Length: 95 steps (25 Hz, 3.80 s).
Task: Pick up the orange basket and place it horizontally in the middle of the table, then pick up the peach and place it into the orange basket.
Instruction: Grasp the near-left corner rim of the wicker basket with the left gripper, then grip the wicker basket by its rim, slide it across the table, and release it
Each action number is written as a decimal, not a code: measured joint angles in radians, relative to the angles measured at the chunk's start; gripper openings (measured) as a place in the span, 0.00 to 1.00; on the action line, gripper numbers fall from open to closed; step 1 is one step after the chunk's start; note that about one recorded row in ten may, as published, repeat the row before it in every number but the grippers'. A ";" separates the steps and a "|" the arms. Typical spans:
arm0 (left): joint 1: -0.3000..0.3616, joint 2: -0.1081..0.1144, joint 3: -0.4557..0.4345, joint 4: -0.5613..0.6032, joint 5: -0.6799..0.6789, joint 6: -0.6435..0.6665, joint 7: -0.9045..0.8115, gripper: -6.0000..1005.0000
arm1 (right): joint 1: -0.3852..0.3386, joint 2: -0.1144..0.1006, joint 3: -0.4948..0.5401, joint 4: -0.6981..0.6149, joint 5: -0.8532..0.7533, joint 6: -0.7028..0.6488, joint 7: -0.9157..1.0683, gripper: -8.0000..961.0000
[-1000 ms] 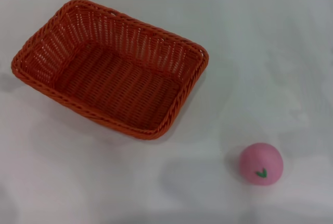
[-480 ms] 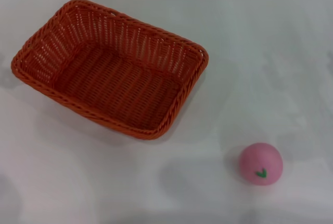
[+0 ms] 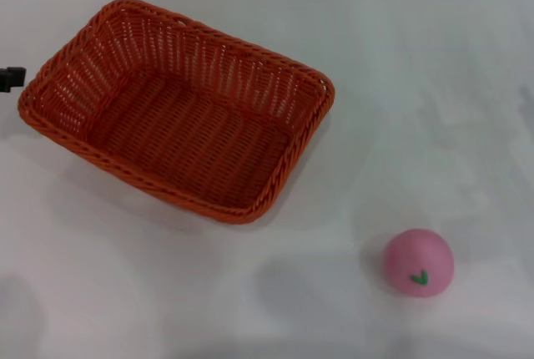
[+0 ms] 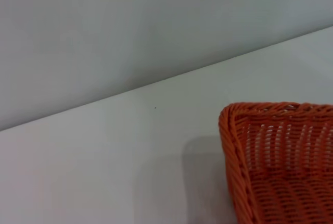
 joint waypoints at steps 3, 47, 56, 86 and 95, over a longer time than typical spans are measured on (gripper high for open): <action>-0.001 -0.010 0.006 0.011 -0.012 0.008 0.004 0.88 | -0.002 0.000 0.000 0.003 0.000 0.004 0.000 0.71; -0.025 -0.052 0.127 0.133 0.002 0.181 -0.050 0.38 | -0.008 -0.002 0.000 -0.004 0.007 0.002 0.001 0.70; -0.041 -0.049 0.127 0.139 0.002 0.188 -0.058 0.23 | -0.009 -0.002 0.000 -0.004 0.009 0.003 0.003 0.70; -0.070 -0.052 0.129 0.004 0.054 0.036 -0.464 0.19 | 0.019 0.000 0.026 -0.019 0.025 0.007 0.002 0.70; -0.083 -0.056 0.172 -0.026 0.054 0.005 -0.703 0.20 | 0.023 -0.002 0.026 -0.032 0.027 -0.001 -0.002 0.70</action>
